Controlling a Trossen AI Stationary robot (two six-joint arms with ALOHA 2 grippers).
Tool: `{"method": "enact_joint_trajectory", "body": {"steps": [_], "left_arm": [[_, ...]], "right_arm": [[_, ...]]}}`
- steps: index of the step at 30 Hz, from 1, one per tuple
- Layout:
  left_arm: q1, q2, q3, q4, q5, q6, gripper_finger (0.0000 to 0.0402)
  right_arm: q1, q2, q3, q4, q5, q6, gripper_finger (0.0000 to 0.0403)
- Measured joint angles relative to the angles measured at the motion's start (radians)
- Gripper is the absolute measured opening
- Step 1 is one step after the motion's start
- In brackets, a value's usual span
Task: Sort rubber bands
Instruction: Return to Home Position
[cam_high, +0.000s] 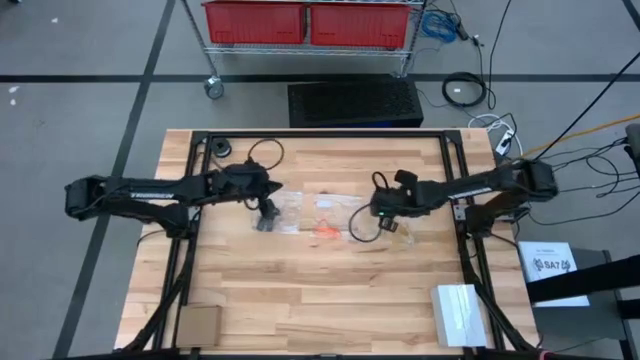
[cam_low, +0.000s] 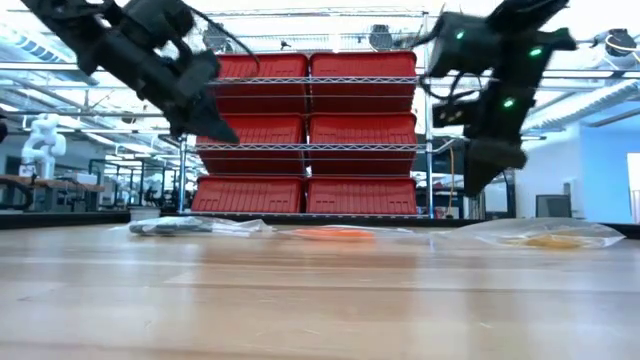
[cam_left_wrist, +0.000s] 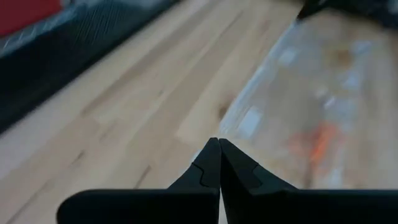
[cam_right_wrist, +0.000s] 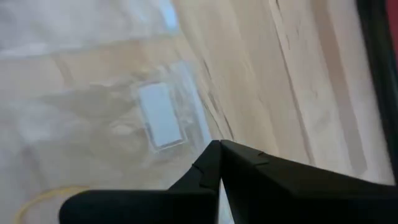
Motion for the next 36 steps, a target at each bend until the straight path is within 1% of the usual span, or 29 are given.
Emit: {"method": "enact_joint_trajectory", "body": {"steps": [2, 4, 6, 7, 9, 10, 11, 12, 15, 17, 20, 23, 27, 31, 34, 36], "left_arm": [[-0.008, -0.069, -0.042, 0.038, 0.025, 0.017, 0.0002], [-0.013, -0.143, -0.107, 0.114, 0.047, 0.036, 0.0002], [-0.011, -0.204, -0.188, 0.271, 0.055, 0.044, 0.0002], [-0.002, -0.217, -0.227, 0.380, 0.055, 0.048, 0.0002], [0.019, -0.225, -0.285, 0.547, 0.069, 0.067, 0.0002], [0.030, -0.225, -0.299, 0.583, 0.087, 0.077, 0.0002], [0.039, -0.226, -0.308, 0.592, 0.106, 0.088, 0.0002], [0.045, -0.229, -0.314, 0.585, 0.125, 0.101, 0.0002], [0.046, -0.269, -0.335, 0.531, 0.148, 0.126, 0.0002], [0.046, -0.333, -0.344, 0.461, 0.151, 0.128, 0.0002], [0.046, -0.477, -0.346, 0.298, 0.143, 0.156, 0.0002], [0.046, -0.628, -0.346, 0.144, 0.138, 0.175, 0.0002], [0.046, -0.821, -0.346, 0.008, 0.077, 0.185, 0.0002], [0.046, -1.003, -0.346, -0.181, 0.015, 0.208, 0.0004], [0.046, -1.012, -0.334, -0.271, -0.030, 0.200, 0.0005], [0.043, -1.012, -0.336, -0.270, -0.030, 0.191, 0.0005]], "right_arm": [[0.017, -0.083, -0.064, 0.100, 0.001, -0.040, 0.0000], [0.027, -0.176, -0.141, 0.236, -0.014, -0.084, 0.0000], [0.029, -0.261, -0.221, 0.416, -0.058, -0.145, 0.0000], [0.022, -0.298, -0.258, 0.529, -0.093, -0.193, 0.0000], [-0.008, -0.355, -0.320, 0.763, -0.167, -0.291, 0.0000], [-0.034, -0.375, -0.341, 0.850, -0.200, -0.330, 0.0000], [-0.060, -0.394, -0.355, 0.895, -0.227, -0.352, 0.0000], [-0.083, -0.413, -0.365, 0.903, -0.248, -0.364, 0.0000], [-0.120, -0.496, -0.381, 0.876, -0.260, -0.378, 0.0000], [-0.116, -0.592, -0.397, 0.871, -0.277, -0.397, 0.0000], [-0.116, -0.776, -0.453, 0.825, -0.274, -0.402, 0.0000], [-0.135, -0.944, -0.533, 0.834, -0.273, -0.389, 0.0000], [-0.150, -1.110, -0.613, 0.825, -0.273, -0.377, 0.0000], [-0.150, -1.272, -0.629, 0.714, -0.243, -0.384, 0.0000], [-0.150, -1.400, -0.629, 0.634, -0.228, -0.393, 0.0000], [-0.148, -1.423, -0.620, 0.618, -0.221, -0.404, 0.0000]]}}
